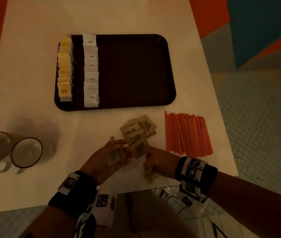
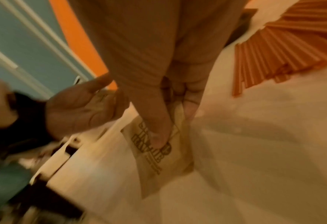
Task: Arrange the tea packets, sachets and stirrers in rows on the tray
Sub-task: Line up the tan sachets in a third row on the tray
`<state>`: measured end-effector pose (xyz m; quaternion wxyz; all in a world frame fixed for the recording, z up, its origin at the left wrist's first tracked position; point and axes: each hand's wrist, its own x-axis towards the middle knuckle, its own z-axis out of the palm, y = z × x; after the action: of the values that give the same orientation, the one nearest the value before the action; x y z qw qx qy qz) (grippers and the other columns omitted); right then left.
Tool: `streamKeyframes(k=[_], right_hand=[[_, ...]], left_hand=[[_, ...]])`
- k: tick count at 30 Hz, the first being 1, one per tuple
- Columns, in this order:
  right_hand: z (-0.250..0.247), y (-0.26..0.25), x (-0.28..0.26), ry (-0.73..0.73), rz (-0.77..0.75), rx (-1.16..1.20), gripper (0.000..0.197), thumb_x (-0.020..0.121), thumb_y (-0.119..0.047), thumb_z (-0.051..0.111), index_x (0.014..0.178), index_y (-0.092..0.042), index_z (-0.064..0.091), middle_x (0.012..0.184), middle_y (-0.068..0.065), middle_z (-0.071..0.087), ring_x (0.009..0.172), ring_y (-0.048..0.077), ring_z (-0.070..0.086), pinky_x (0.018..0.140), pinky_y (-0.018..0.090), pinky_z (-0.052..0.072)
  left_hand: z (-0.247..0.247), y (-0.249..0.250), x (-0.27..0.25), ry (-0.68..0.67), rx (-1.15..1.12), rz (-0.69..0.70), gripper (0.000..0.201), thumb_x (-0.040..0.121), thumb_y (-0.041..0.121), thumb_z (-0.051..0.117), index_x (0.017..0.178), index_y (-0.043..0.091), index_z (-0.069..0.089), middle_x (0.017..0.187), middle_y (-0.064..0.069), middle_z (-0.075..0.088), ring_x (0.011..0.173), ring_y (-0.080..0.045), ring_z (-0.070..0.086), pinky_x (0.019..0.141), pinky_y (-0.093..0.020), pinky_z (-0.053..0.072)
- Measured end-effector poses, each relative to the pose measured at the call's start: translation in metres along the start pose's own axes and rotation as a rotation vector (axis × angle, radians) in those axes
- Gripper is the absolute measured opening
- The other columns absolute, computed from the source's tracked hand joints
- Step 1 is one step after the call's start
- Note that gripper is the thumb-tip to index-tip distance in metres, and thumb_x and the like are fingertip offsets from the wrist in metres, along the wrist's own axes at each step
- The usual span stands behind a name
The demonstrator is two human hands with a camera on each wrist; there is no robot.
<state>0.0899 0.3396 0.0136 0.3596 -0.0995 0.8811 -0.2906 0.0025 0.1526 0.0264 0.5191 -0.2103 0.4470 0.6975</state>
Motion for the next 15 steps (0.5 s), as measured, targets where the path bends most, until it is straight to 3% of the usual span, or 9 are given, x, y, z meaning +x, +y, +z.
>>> streamKeyframes(k=[3,5,7,9,11,13,15], right_hand=[[-0.028,0.007,-0.007,0.231,0.122,0.193,0.017,0.085,-0.01,0.061,0.101,-0.01,0.066,0.113,0.007,0.059,0.101,0.018,0.056,0.093,0.03,0.047],[-0.045,0.005,-0.013,0.406,0.121,0.437,0.011,0.08,-0.009,0.067,0.091,-0.013,0.068,0.101,0.0,0.064,0.092,0.009,0.06,0.084,0.027,0.053],[-0.061,-0.009,-0.013,0.405,0.08,0.599,0.012,0.077,-0.009,0.07,0.088,-0.015,0.069,0.096,-0.008,0.066,0.088,0.002,0.062,0.082,0.02,0.053],[-0.072,-0.019,-0.006,0.323,0.03,0.501,0.015,0.076,-0.013,0.072,0.091,-0.015,0.071,0.099,-0.008,0.066,0.092,0.004,0.061,0.084,0.019,0.051],[-0.078,-0.025,0.003,0.287,-0.008,0.379,0.017,0.076,-0.015,0.072,0.093,-0.015,0.071,0.107,-0.01,0.06,0.099,0.004,0.054,0.088,0.02,0.047],[-0.078,-0.026,0.01,0.328,0.004,0.451,0.015,0.074,-0.013,0.073,0.088,-0.019,0.071,0.109,-0.014,0.055,0.104,0.005,0.051,0.092,0.021,0.046],[-0.076,-0.023,0.012,0.411,0.027,0.589,0.021,0.073,-0.009,0.074,0.077,-0.029,0.068,0.112,-0.013,0.056,0.107,0.007,0.054,0.093,0.02,0.047]], left_hand=[[-0.001,0.006,0.001,0.011,-0.008,0.0,0.051,0.092,0.047,0.032,0.105,0.007,0.061,0.083,-0.012,0.067,0.079,-0.023,0.068,0.076,-0.037,0.057],[-0.002,0.008,0.003,0.014,0.065,-0.005,0.044,0.094,0.042,0.034,0.106,0.008,0.06,0.083,-0.01,0.065,0.079,-0.02,0.069,0.078,-0.037,0.057],[0.002,0.009,0.004,-0.034,0.167,-0.026,0.034,0.093,0.036,0.044,0.109,0.009,0.058,0.092,-0.011,0.065,0.083,-0.02,0.069,0.074,-0.032,0.057],[0.009,0.009,0.004,-0.11,0.243,0.001,0.029,0.086,0.028,0.053,0.109,0.011,0.059,0.1,-0.009,0.069,0.086,-0.021,0.07,0.068,-0.028,0.058],[0.015,0.014,0.002,-0.149,0.285,0.066,0.021,0.081,0.017,0.056,0.1,0.016,0.063,0.094,-0.004,0.073,0.082,-0.02,0.071,0.064,-0.027,0.057],[0.019,0.02,0.002,-0.128,0.358,0.158,0.021,0.072,0.011,0.069,0.091,0.018,0.067,0.087,0.001,0.072,0.077,-0.018,0.07,0.062,-0.028,0.057],[0.019,0.025,0.004,-0.063,0.411,0.238,0.018,0.069,0.01,0.07,0.085,0.016,0.067,0.082,0.001,0.071,0.074,-0.018,0.068,0.061,-0.029,0.058]])
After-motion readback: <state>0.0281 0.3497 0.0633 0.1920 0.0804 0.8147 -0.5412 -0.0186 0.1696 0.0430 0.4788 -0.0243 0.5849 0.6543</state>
